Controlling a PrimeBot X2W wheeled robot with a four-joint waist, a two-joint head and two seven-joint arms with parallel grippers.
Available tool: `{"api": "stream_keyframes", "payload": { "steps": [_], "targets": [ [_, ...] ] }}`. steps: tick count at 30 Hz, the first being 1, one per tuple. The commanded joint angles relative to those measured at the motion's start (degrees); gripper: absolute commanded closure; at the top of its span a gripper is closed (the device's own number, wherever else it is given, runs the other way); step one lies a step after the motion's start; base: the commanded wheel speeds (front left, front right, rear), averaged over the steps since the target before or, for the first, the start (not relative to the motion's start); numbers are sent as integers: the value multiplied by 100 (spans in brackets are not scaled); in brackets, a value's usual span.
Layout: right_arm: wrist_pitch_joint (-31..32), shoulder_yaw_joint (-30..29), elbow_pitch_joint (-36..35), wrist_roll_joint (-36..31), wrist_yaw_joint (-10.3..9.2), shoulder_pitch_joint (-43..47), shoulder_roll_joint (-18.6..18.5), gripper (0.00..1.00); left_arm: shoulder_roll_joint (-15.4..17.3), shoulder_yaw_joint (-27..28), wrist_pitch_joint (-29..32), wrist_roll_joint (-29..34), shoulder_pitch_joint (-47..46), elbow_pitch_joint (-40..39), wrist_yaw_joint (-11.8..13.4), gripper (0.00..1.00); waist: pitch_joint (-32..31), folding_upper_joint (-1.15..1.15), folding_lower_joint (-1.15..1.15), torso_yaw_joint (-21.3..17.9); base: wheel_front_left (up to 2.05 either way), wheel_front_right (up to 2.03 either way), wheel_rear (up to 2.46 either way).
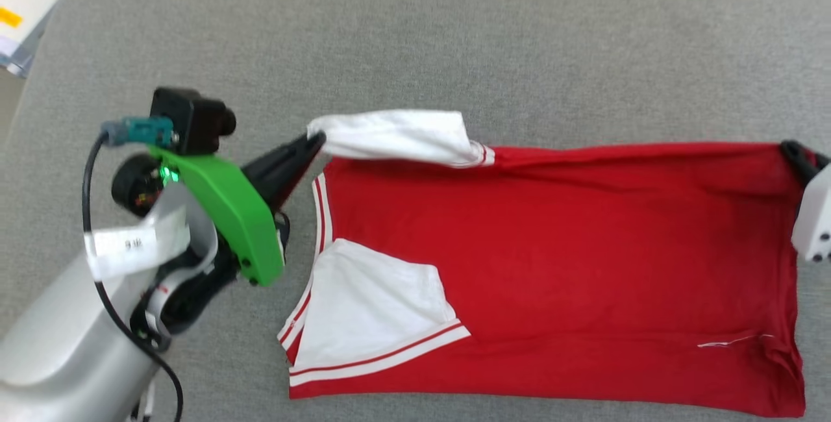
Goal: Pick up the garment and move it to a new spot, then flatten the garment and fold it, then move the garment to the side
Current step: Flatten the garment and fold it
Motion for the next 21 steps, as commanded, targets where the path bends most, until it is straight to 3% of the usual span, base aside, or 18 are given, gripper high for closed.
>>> {"api": "stream_keyframes", "payload": {
  "steps": [1,7,15,21],
  "targets": [
    [-121,-61,-68,62,-3,246,81,100,36,15,-73,-86,246,-82,72,100,-426,62,0,14,0,0,0],
    [-518,-289,-429,191,-3,1104,222,100,279,-9,-154,-266,1065,-349,288,100,-741,62,0,36,0,0,0],
    [-593,-390,-695,514,-3,1966,222,100,398,-168,-205,-593,2096,-569,510,100,-893,62,0,-35,0,0,0],
    [-528,-298,-650,802,-3,2256,164,100,265,-313,-272,-757,2507,-440,560,100,-868,62,0,-76,0,0,0]
  ]
}}
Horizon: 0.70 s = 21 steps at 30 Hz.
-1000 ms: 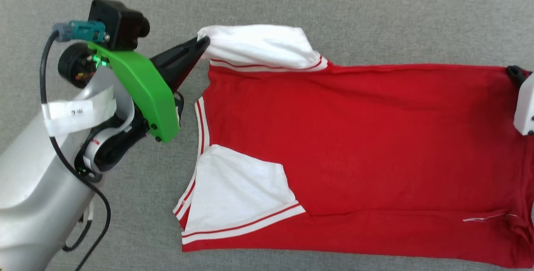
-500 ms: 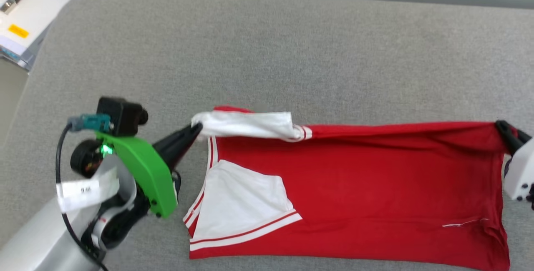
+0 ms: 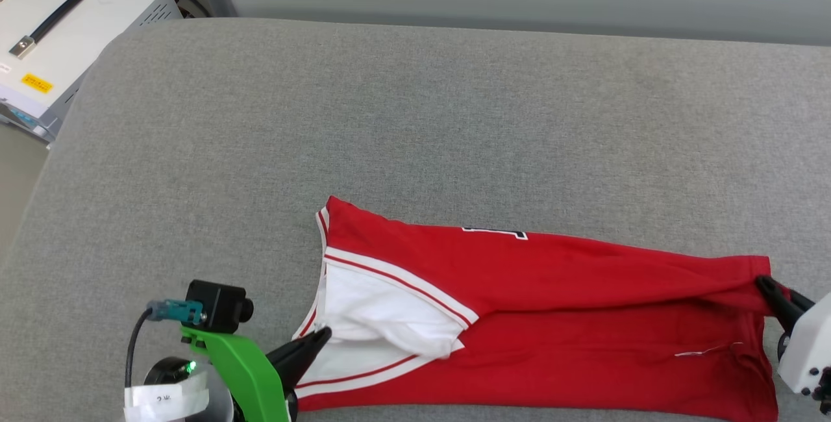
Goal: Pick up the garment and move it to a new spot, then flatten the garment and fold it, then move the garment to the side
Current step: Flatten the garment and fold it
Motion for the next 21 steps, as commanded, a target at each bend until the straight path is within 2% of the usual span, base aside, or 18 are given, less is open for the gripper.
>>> {"api": "stream_keyframes", "payload": {
  "steps": [1,5,12,13,14,15,16,19,21],
  "targets": [
    [27,32,43,73,-3,118,-83,100,-27,-22,-19,-7,104,80,30,100,24,62,1,-2,0,0,0],
    [26,213,136,49,-3,254,-367,100,-109,-79,-35,-37,166,295,26,100,46,62,1,3,0,0,0],
    [21,579,304,315,-3,355,-587,98,-144,-164,-3,-27,169,663,-37,100,49,62,1,33,0,0,0],
    [33,602,324,346,-3,361,-597,58,-146,-176,17,-31,166,694,-40,100,46,62,1,37,0,0,0],
    [50,616,353,405,-3,367,-592,0,-149,-200,53,-36,163,728,-47,89,39,62,1,42,0,0,0],
    [53,628,363,447,-3,368,-585,0,-148,-219,76,-30,158,749,-51,56,33,62,1,46,0,0,0],
    [72,651,372,506,-3,374,-573,0,-148,-234,77,-3,149,775,-46,0,24,62,1,51,0,0,0],
    [124,666,360,677,-3,394,-521,0,-172,-247,7,95,119,858,-13,0,-24,62,1,60,0,0,0],
    [206,557,340,983,-3,402,-354,0,-206,-243,-78,145,107,902,-13,0,-88,62,1,57,0,0,0]
  ]
}}
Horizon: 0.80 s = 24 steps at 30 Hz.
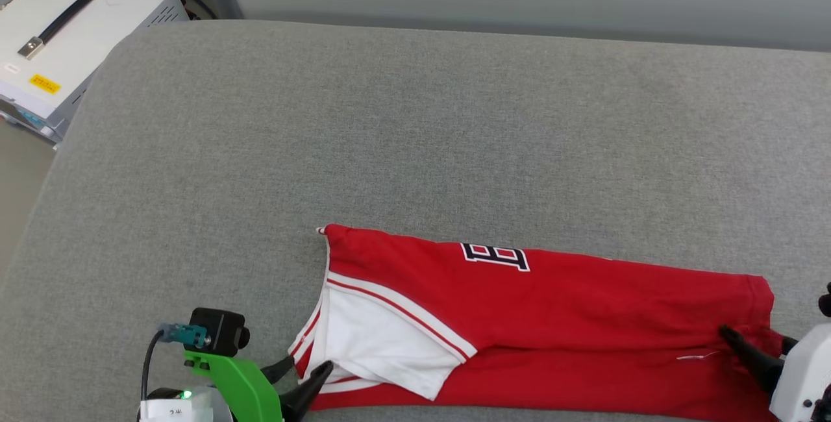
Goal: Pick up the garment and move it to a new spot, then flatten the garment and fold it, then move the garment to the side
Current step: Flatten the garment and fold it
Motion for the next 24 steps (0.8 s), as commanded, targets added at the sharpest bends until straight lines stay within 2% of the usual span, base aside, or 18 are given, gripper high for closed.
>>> {"api": "stream_keyframes", "payload": {
  "steps": [1,5,9,13,16,18,21,24],
  "targets": [
    [106,-52,-54,153,-3,91,85,0,-69,21,-98,64,-8,17,-7,0,-82,62,0,-2,0,0,0],
    [326,-283,-307,184,-3,90,114,0,-136,135,-449,202,-58,9,8,0,-226,62,0,-25,0,0,0],
    [666,-659,-573,245,-3,90,333,0,-239,340,-1023,433,-175,-26,39,0,-343,62,0,-39,0,0,0],
    [969,-1011,-777,-44,-3,108,540,0,-298,520,-1760,1018,-388,8,265,0,-398,62,0,-43,0,0,0],
    [1235,-1366,-862,-363,-3,130,875,0,-526,743,-2488,1337,-504,45,452,0,-417,62,0,-37,0,0,0],
    [1384,-1631,-859,-625,-3,125,1123,0,-664,902,-2711,1521,-538,79,503,0,-410,62,0,-32,0,0,0],
    [1532,-1918,-846,-1110,-3,126,1355,0,-955,1349,-2815,1759,-541,52,512,0,-376,62,0,-11,0,0,0],
    [1661,-2101,-822,-1496,-3,105,1575,0,-1298,2046,-2823,2466,-457,-173,422,0,-305,62,0,2,0,0,0]
  ]
}}
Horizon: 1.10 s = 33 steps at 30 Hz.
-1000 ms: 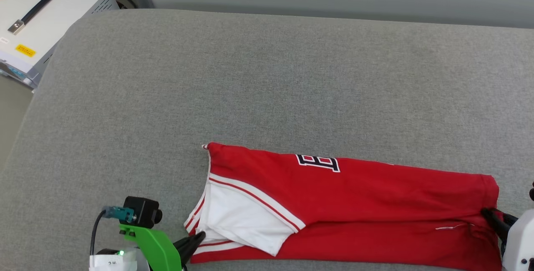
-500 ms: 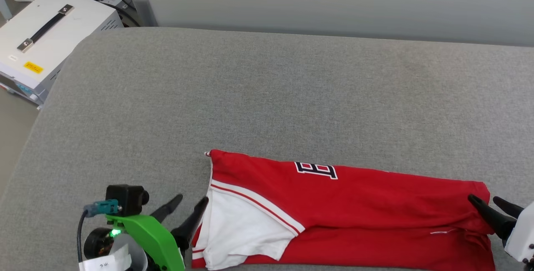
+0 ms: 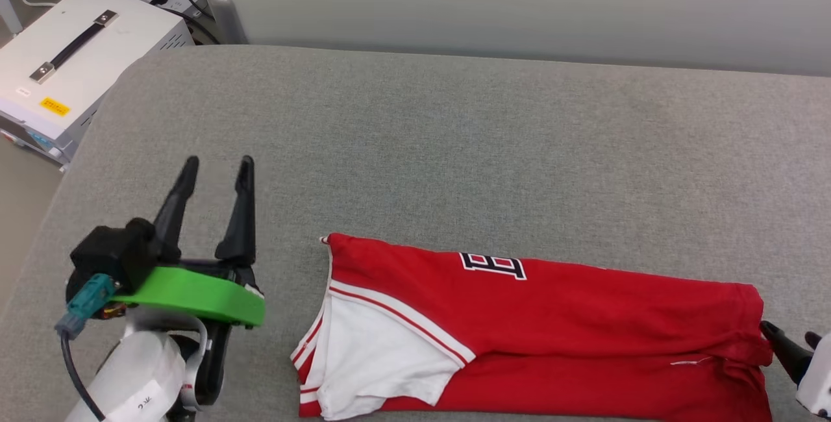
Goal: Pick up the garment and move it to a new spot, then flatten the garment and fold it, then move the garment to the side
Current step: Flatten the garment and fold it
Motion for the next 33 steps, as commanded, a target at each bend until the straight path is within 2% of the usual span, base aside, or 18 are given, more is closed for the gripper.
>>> {"api": "stream_keyframes", "payload": {
  "steps": [1,4,10,14,18,24,33],
  "targets": [
    [44,-48,21,-84,-3,33,120,0,-136,218,-31,335,69,-65,-78,0,57,62,0,7,0,0,0],
    [103,-148,103,-229,-3,-44,289,0,-452,661,-32,885,302,-71,-316,0,141,62,0,4,0,0,0],
    [176,-297,394,-278,-3,-247,491,0,-909,1172,-33,1702,387,-118,-897,0,343,62,0,30,0,0,0],
    [228,-306,689,-250,-3,-367,538,0,-1270,1436,-33,2105,426,-285,-1105,0,491,62,0,69,0,0,0],
    [237,-195,970,-225,-3,-425,556,0,-1433,1660,-33,2317,377,-185,-1341,0,580,62,0,92,0,0,0],
    [235,61,1327,-144,-3,-422,589,0,-1602,1835,-33,2470,351,-85,-1488,0,595,62,0,108,0,0,0],
    [287,669,1544,366,-3,-364,632,0,-1637,1748,-33,2534,392,15,-1525,0,449,62,0,73,0,0,0]
  ]
}}
